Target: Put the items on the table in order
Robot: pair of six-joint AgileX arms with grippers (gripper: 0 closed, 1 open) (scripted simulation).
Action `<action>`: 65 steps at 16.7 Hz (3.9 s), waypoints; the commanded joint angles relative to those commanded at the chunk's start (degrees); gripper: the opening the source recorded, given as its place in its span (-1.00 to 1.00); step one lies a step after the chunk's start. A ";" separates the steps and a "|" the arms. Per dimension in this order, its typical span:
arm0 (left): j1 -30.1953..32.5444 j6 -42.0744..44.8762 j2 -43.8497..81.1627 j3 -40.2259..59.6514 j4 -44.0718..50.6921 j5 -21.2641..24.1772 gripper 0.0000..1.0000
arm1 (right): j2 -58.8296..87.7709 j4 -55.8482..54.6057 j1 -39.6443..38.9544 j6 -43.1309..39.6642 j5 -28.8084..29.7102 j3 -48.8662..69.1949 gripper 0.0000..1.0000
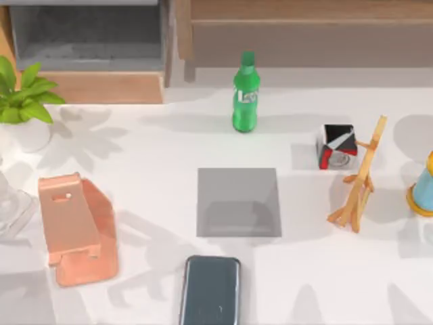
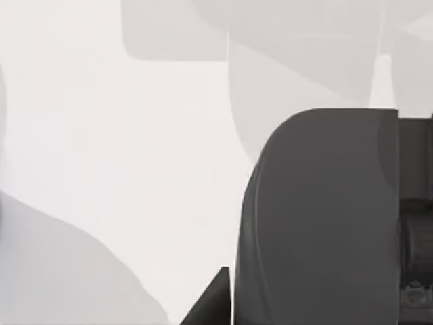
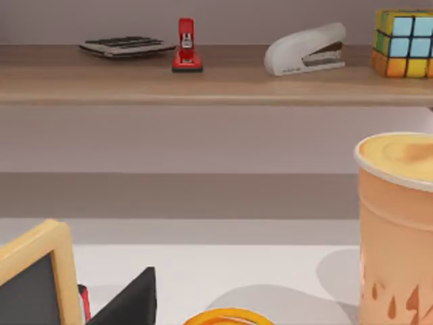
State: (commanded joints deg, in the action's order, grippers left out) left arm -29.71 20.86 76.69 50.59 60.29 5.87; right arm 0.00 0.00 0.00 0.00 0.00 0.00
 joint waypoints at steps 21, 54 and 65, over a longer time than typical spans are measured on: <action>13.76 -11.29 5.54 29.50 6.75 -3.28 -1.00 | 0.00 0.00 0.00 0.00 0.00 0.00 1.00; 71.05 -60.98 60.53 62.34 5.07 -5.56 -0.55 | 0.00 0.00 0.00 0.00 0.00 0.00 1.00; 71.05 -60.98 60.53 62.34 5.07 -5.56 1.00 | 0.00 0.00 0.00 0.00 0.00 0.00 1.00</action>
State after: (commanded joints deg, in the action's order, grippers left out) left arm 41.34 -40.13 137.22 112.93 65.36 0.31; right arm 0.00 0.00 0.00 0.00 0.00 0.00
